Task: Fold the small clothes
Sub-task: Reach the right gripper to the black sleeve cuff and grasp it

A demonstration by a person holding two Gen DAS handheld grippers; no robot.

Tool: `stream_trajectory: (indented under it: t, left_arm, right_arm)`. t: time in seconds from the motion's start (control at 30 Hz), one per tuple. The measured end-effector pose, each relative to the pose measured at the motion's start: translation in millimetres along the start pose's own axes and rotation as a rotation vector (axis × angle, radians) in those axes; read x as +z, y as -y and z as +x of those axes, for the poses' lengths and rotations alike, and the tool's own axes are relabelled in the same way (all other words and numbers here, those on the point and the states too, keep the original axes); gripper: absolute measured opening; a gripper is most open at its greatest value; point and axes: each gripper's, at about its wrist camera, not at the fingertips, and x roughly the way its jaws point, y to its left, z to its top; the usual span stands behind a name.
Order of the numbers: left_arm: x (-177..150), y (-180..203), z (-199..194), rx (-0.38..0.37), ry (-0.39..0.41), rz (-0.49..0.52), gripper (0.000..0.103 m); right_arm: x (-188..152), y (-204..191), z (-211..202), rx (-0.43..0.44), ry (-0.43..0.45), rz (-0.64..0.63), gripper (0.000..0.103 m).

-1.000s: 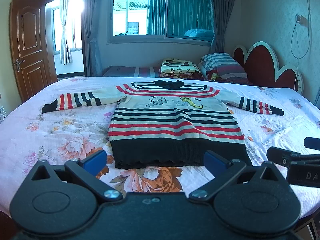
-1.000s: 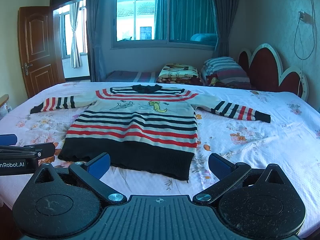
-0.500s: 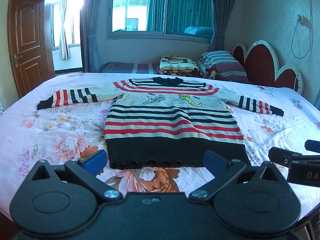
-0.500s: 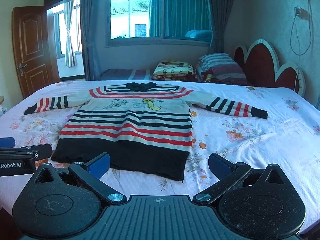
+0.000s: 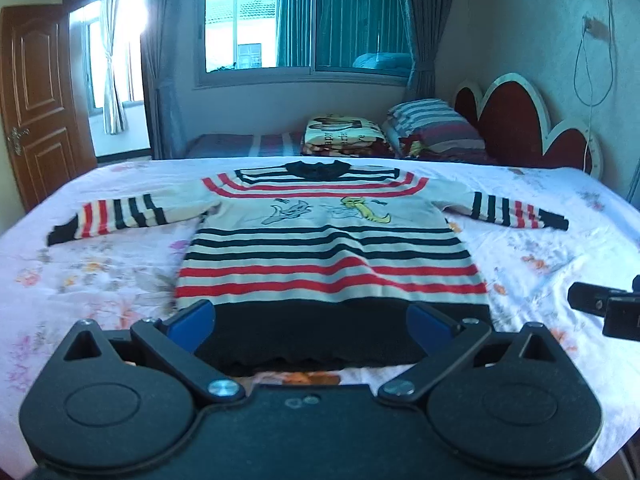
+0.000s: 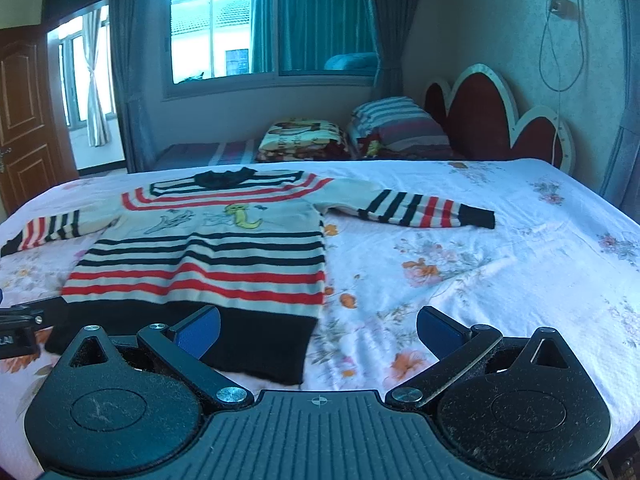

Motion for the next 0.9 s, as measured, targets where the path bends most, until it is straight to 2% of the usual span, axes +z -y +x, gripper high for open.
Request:
stream_trajectory:
  t: [0.1, 0.3, 0.4, 0.43, 0.47, 0.53, 0.6, 0.7, 0.73, 0.77, 0.8, 0.9]
  left_arm:
    - [8.2, 0.8, 16.1, -0.012, -0.010, -0.009, 0.102]
    - [28.7, 3.3, 47.7, 0.023, 0.034, 0.015, 0.102]
    - [39.9, 3.8, 68.2, 0.007, 0.029, 0.013, 0.101]
    - [42.5, 1.2, 73.0, -0.007, 0.044, -0.009, 0.098]
    - [43.8, -2.7, 75.7, -0.021, 0.079, -0.042, 0.090]
    - [47.1, -5.5, 83.9, -0.005, 0.131, -0.065, 0.092]
    - [54.1, -3.2, 100.0, 0.026, 0.109, -0.043, 0.096]
    - [61.1, -4.0, 124.8, 0.020, 0.068, -0.032, 0.098]
    - [63.2, -4.8, 132.7, 0.026, 0.058, -0.035, 0.099]
    - [65.2, -6.0, 140.5, 0.029, 0.051, -0.041, 0.100]
    - [67.2, -7.1, 147.4, 0.034, 0.046, -0.045, 0.100]
    - [73.1, -8.0, 170.5, 0.054, 0.032, -0.038, 0.101]
  right_arm:
    - [6.7, 9.2, 11.3, -0.023, 0.002, 0.017, 0.103]
    - [23.6, 29.7, 38.1, -0.065, 0.010, 0.045, 0.103]
    - [33.4, 40.4, 53.3, -0.084, 0.012, 0.060, 0.103]
    - [37.2, 44.2, 59.6, -0.091, 0.012, 0.065, 0.103]
    - [40.5, 47.5, 65.1, -0.098, 0.014, 0.070, 0.103]
    - [47.3, 55.2, 78.8, -0.111, 0.015, 0.078, 0.103]
    - [53.2, 63.0, 93.2, -0.127, 0.014, 0.085, 0.103]
    - [59.9, 75.3, 117.1, -0.146, 0.005, 0.100, 0.103]
    - [62.0, 79.7, 125.3, -0.152, 0.001, 0.106, 0.095]
    - [64.1, 83.8, 133.6, -0.158, -0.001, 0.110, 0.071]
    - [66.3, 88.0, 143.8, -0.166, -0.018, 0.116, 0.065]
    - [70.8, 105.2, 172.6, -0.174, -0.045, 0.166, 0.065]
